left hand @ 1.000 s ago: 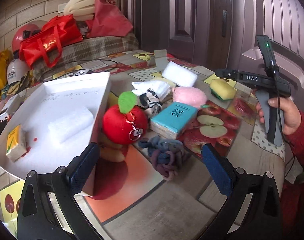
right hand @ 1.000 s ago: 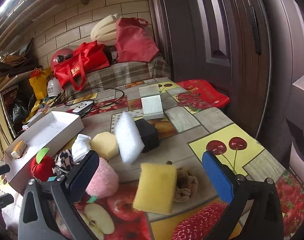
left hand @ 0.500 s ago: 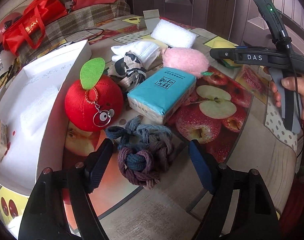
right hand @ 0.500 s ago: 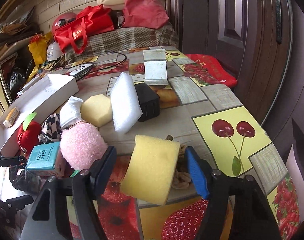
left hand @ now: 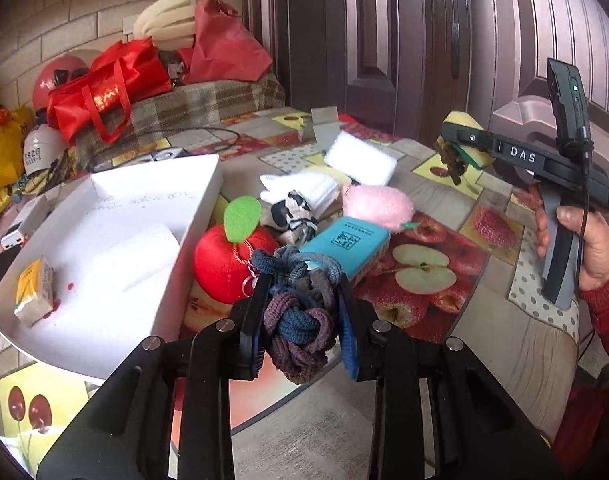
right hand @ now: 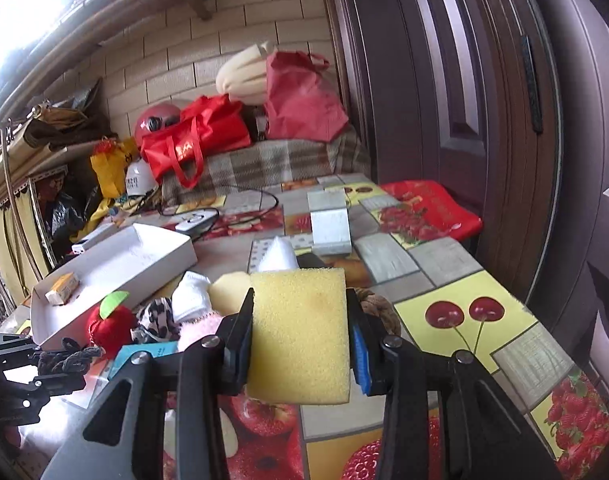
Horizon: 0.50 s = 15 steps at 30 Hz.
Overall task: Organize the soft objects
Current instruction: 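Carry the rope toy and sponge into the tray and open both grippers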
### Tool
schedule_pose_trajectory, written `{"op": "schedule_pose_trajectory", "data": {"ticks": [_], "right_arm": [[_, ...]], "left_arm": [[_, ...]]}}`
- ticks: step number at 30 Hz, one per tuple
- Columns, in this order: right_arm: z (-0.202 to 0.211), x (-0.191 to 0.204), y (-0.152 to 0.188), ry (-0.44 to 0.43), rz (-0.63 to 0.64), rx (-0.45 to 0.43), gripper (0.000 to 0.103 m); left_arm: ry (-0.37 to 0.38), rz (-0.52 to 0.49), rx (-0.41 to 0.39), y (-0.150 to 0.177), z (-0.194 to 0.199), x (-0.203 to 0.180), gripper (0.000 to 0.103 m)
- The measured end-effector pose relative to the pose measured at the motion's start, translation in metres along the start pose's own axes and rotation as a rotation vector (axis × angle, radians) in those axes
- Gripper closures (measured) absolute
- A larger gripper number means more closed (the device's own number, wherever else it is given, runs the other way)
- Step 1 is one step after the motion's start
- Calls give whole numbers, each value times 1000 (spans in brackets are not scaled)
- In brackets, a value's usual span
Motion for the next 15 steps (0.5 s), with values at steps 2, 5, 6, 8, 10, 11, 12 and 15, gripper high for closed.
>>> {"op": "schedule_pose_trajectory", "data": {"ticks": [2, 5, 6, 8, 10, 11, 12, 15], "right_arm": [[3, 9, -3, -16, 25, -37, 63], [1, 24, -6, -41, 70, -48, 63], [-1, 29, -6, -51, 82, -47, 63], [-6, 38, -5, -72, 98, -39, 63], [-9, 44, -5, -92, 101, -38, 63], [-11, 48, -5, -101, 102, -38, 63], [-12, 51, -4, -112, 101, -37, 63], [-21, 62, -2, -144, 103, -23, 63]], "left_arm": [[-63, 21, -108, -5, 16, 14, 74], [-177, 90, -168, -8, 23, 46, 74], [-203, 135, -161, -8, 20, 60, 74], [-258, 206, -149, -4, 19, 84, 74], [-323, 234, -162, -1, 22, 102, 74], [-350, 240, -170, 0, 23, 109, 74], [-369, 246, -177, 1, 24, 115, 74], [-410, 263, -177, 4, 21, 130, 74]]}}
Point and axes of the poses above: each gripper's, at about its wrist camera, not at the fingertips, and z roughly against the way its jaws point, x to its left, y to its underside, the point moved 5 cm from there along -z, roughly the way its jaws point, and after that the axes turned 8 degrees about -y, right-handed, at the moved point
